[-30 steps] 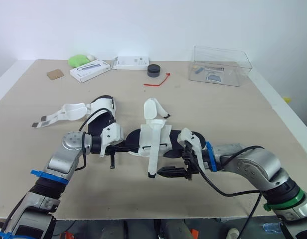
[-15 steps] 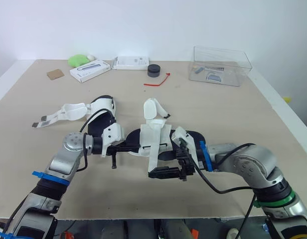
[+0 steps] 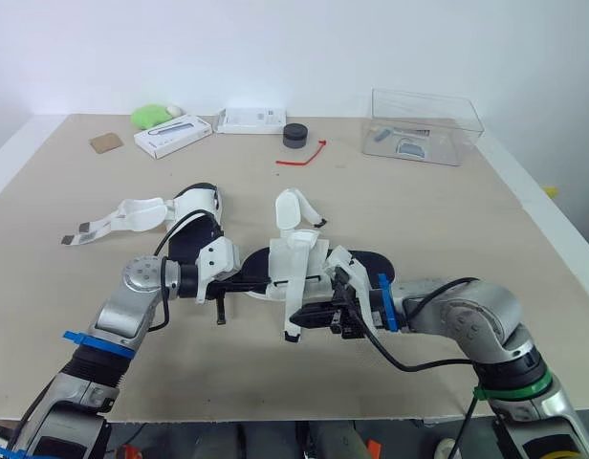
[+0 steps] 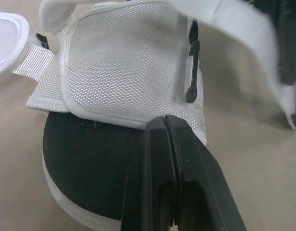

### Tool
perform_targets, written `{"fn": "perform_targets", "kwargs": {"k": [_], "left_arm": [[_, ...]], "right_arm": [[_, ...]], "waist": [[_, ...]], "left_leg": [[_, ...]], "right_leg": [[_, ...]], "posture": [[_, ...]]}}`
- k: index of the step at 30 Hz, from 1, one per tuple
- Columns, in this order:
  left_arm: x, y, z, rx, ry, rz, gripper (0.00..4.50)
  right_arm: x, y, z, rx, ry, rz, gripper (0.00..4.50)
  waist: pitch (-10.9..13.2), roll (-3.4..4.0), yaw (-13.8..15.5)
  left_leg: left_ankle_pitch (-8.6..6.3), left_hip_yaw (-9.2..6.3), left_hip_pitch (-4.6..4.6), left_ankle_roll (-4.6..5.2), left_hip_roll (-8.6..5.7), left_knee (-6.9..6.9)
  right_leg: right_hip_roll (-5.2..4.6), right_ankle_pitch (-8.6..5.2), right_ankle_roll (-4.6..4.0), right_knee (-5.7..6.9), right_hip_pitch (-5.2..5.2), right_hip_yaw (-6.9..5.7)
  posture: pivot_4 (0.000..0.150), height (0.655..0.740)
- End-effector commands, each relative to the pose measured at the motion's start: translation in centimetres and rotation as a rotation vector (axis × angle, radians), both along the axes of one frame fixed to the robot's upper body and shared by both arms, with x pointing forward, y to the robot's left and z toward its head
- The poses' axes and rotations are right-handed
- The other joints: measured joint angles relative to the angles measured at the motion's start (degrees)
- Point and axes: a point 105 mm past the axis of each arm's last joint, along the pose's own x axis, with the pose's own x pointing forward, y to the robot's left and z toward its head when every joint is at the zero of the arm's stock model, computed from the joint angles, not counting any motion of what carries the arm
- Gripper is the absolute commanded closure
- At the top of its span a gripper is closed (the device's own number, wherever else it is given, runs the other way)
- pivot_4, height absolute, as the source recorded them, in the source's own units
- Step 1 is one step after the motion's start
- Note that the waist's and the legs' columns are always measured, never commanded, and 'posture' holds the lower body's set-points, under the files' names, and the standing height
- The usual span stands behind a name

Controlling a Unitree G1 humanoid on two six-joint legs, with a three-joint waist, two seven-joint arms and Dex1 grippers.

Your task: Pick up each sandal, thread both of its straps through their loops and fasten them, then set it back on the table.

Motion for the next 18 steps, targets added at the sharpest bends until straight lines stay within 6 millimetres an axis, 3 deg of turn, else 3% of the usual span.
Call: {"fn": "perform_targets", "kwargs": {"k": [1,9,13,18], "left_arm": [[-0.2,-0.1,0.8,-0.014,-0.029,-0.01,4.5],[-0.2,-0.2,0.7,-0.014,-0.025,-0.014,4.5],[-0.1,-0.3,0.6,-0.011,-0.026,-0.018,4.5],[-0.1,-0.5,0.4,-0.011,-0.027,-0.026,4.5]], "right_arm": [[0.0,0.1,1.7,0.055,0.002,0.013,4.42],[1.8,-0.6,5.2,0.121,0.046,-0.026,4.42],[4.2,-1.4,8.1,0.141,0.039,-0.081,4.42],[6.9,-2.1,9.8,0.094,0.023,-0.14,4.42]], "waist": [[0.0,0.0,-0.02],[0.01,0.01,-0.06],[0.02,0.04,-0.09],[0.03,0.05,-0.06]], "left_leg": [[0.0,0.0,0.0,0.0,0.0,0.0],[0.0,0.05,-0.01,0.0,0.0,0.0],[0.0,0.03,0.0,0.0,0.0,0.0],[-0.01,0.04,-0.04,0.02,-0.02,-0.07]], "right_leg": [[0.01,0.0,0.0,0.0,0.0,0.0],[0.0,0.04,-0.04,0.0,-0.02,0.0],[0.0,0.04,-0.05,0.0,-0.01,0.0],[-0.02,0.18,-0.31,-0.05,-0.04,-0.01]], "posture": [[0.15,0.74],[0.15,0.74],[0.15,0.74],[0.15,0.74]]}}
